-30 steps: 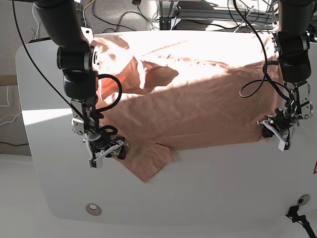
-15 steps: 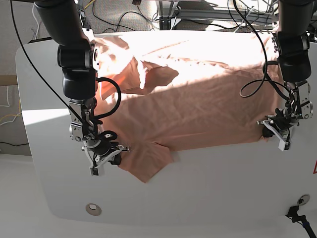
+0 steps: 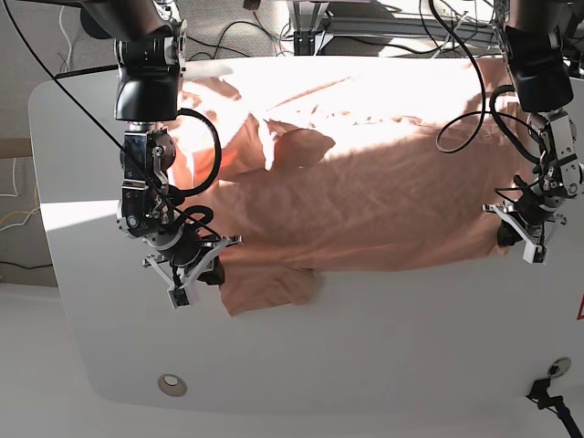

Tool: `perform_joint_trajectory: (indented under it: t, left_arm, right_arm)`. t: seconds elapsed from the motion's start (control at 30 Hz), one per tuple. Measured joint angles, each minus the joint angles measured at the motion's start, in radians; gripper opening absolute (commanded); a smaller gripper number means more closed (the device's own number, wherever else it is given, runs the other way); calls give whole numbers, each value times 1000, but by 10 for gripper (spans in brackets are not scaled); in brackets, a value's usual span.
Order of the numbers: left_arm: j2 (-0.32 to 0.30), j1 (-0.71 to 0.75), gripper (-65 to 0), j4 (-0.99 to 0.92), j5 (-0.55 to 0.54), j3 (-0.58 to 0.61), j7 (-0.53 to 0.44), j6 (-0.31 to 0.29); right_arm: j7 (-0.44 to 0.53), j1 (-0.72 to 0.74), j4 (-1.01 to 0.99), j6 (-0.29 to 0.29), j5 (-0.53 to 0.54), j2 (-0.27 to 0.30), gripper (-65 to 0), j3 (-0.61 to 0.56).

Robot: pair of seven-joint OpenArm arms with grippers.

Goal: Fold the T-shirt properly
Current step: 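Lift the hem and fold it over toward the collar with both grippers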

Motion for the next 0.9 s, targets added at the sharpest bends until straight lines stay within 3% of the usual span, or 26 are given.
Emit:
perform_joint_trajectory:
  t: [0.2,0.53,0.6,0.9]
  left_arm:
    - [-3,76,-650,130,-3,0,-2,-3]
    - [-3,219,-650,310,-2,-95,-1,-3]
    - [3,241,-650,336,-5,-112,-5,-9]
    - [-1,335,-650,352,-8,-141,-3,-8]
  right_arm:
    - [-146,-108,217,-4,-3,1,-650,3]
    - [-164,-321,464,-3,2,18,-650,51]
    - [-221,-351,523,5,9,16,-650,81]
    - [-242,-494,597,4,12,15,-650,101]
